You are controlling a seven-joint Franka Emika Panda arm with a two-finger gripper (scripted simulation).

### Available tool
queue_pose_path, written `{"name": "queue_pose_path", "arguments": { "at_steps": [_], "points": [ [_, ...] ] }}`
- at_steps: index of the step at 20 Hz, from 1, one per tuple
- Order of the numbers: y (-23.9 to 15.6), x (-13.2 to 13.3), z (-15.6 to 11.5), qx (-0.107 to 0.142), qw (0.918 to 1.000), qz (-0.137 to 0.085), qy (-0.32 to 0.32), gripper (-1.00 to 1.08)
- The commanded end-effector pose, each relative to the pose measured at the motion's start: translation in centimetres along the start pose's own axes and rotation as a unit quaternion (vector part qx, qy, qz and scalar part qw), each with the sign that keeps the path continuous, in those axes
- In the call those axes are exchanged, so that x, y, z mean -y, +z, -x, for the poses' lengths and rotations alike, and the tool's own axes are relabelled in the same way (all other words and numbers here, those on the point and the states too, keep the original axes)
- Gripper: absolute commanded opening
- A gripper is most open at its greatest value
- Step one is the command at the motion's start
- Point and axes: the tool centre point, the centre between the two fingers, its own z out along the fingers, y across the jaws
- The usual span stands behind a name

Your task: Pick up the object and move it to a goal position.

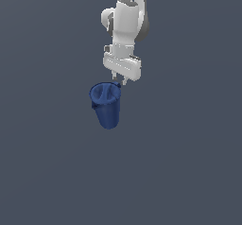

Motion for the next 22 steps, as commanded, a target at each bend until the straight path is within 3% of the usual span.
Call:
{"name": "queue_pose_path", "arguments": {
  "at_steps": [1, 22],
  "points": [
    [0.2, -0.3, 0.0, 0.002, 1.0000, 0.001, 0.007, 0.28],
    [3.0, -0.3, -0.1, 0.000, 1.0000, 0.001, 0.008, 0.28]
  ]
}}
